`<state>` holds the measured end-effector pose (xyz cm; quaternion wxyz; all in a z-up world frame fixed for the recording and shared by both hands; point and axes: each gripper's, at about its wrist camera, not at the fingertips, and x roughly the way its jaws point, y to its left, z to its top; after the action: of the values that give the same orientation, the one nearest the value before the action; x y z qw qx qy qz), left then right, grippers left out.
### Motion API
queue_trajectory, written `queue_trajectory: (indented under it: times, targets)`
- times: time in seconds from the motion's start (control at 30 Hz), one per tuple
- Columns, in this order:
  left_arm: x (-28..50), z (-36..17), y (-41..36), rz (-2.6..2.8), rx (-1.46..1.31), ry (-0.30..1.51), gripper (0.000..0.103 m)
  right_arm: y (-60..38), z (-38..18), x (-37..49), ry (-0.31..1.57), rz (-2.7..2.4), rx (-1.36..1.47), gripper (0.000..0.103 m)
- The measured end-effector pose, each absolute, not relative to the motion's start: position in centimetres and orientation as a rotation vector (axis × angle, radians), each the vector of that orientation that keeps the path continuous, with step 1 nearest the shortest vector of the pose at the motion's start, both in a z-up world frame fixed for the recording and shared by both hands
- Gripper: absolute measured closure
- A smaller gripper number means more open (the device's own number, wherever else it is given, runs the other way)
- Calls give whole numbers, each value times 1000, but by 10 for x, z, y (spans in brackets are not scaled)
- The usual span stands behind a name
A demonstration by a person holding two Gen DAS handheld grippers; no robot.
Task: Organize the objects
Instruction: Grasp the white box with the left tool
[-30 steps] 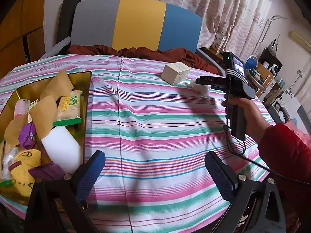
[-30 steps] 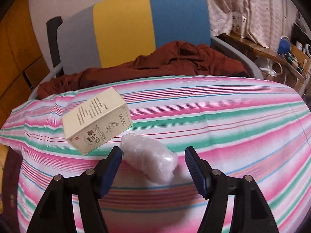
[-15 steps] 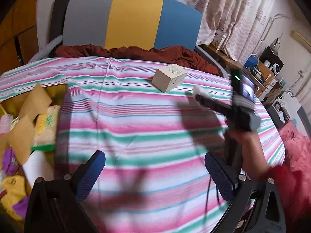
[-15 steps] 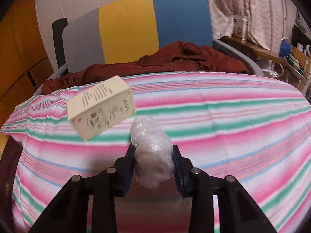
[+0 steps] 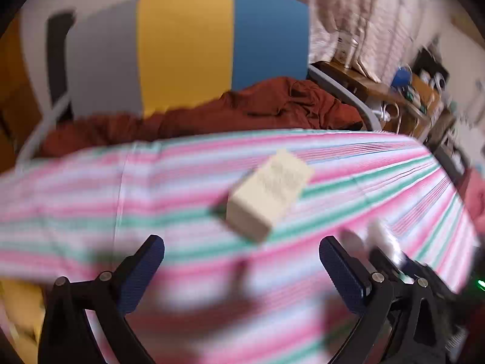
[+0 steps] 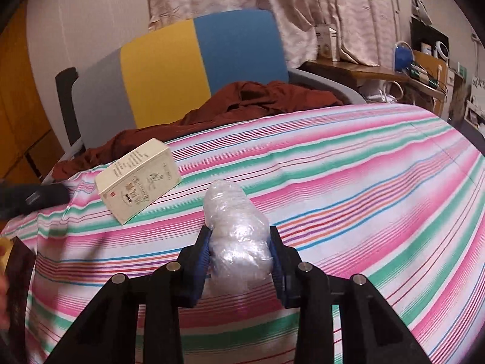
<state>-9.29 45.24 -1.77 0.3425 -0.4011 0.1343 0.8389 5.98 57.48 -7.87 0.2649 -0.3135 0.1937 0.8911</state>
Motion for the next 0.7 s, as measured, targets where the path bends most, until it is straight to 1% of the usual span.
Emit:
queue_trajectory:
  times: [0.03, 0.1, 0.3, 0.33, 0.37, 0.4, 0.43, 0.53, 0.7]
  targets:
    - [-97, -20, 464, 2174, -1009, 423, 0, 576, -79, 61, 536, 2410, -845, 67]
    - [-101, -26, 479, 2157, -967, 513, 0, 578, -80, 63, 545, 2398, -835, 67]
    - [-115, -45, 508, 2129, -952, 609, 1, 578, -81, 64, 539, 2383, -826, 67]
    - [-118, -49, 512, 2120, -953, 608, 6, 577, -81, 63, 533, 2378, -828, 67]
    - [-120, -52, 515, 2093, -969, 595, 22, 576, -81, 63, 525, 2376, -828, 67]
    - [-121, -56, 516, 2079, -988, 599, 30, 576, -82, 63, 520, 2375, -827, 67]
    - [-122, -62, 519, 2072, -1015, 612, 36, 575, -82, 63, 515, 2375, -825, 67]
    - [-120, -73, 521, 2067, -1037, 612, 40, 574, -82, 63, 507, 2369, -827, 67]
    - [-107, -76, 507, 2136, -999, 553, 51, 576, -84, 66, 516, 2355, -820, 67]
